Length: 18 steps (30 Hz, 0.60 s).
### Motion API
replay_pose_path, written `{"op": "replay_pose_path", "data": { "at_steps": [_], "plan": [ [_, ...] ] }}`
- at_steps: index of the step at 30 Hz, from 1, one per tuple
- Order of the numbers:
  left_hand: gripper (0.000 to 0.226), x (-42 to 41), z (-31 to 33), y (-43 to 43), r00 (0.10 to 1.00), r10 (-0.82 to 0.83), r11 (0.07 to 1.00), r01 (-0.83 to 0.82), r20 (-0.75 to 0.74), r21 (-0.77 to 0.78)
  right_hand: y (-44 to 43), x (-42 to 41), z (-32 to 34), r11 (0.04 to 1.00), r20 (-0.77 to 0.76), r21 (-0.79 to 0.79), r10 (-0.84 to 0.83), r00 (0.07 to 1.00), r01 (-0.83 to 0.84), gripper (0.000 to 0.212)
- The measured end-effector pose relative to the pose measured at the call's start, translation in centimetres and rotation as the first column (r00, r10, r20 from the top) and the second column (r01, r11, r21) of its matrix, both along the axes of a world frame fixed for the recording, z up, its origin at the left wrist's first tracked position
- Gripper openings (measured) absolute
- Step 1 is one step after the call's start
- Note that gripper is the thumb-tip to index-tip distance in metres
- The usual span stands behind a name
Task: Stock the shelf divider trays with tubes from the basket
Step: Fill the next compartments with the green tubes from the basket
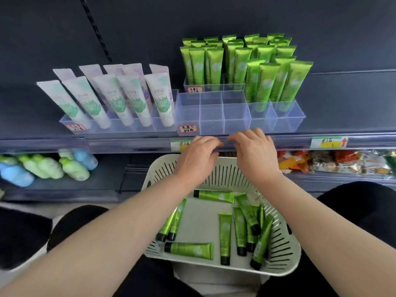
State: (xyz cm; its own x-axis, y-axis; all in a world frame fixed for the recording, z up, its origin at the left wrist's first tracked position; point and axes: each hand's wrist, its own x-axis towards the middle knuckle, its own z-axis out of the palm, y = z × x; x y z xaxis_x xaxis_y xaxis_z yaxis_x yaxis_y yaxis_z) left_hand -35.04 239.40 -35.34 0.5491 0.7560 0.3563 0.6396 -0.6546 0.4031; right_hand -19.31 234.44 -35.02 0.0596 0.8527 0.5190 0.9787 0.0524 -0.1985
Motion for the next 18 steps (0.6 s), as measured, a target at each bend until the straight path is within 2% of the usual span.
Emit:
{"op": "replay_pose_path", "data": {
  "at_steps": [3, 6, 8, 12, 14, 18],
  "plan": [
    [0.029, -1.8, -3.5, -1.2, 0.997, 0.057, 0.993, -0.063, -0.060, -0.102, -1.4, -1.4, -3.5, 0.995, 0.015, -0.101, 0.023, 1.000, -0.022, 0.032],
    [0.031, -3.6, -7.3, -2.5, 0.977, 0.075, 0.968, -0.119, -0.201, -0.219, -2.4, -2.3, -7.3, 0.940, 0.044, -0.340, 0.051, 0.998, -0.034, 0.038],
    [0.028, -4.7, -9.5, -3.3, 0.962, 0.066, 0.942, -0.148, -0.265, -0.302, -2.9, -2.6, -9.7, 0.848, 0.049, -0.529, 0.078, 0.996, -0.040, 0.044],
    [0.030, -6.6, -12.6, -4.2, 0.937, 0.015, 0.904, -0.161, -0.348, -0.396, -3.5, -2.8, -13.1, 0.580, 0.092, -0.814, 0.125, 0.988, 0.002, 0.051],
    [0.033, -7.3, -13.5, -4.2, 0.926, -0.012, 0.889, -0.163, -0.377, -0.428, -3.7, -2.8, -14.4, 0.483, 0.137, -0.875, 0.176, 0.975, 0.036, 0.058],
    [0.038, -7.5, -14.7, -4.3, 0.911, -0.046, 0.869, -0.166, -0.409, -0.467, -4.0, -3.1, -16.4, 0.410, 0.156, -0.910, 0.211, 0.965, 0.057, 0.056]
  ]
}}
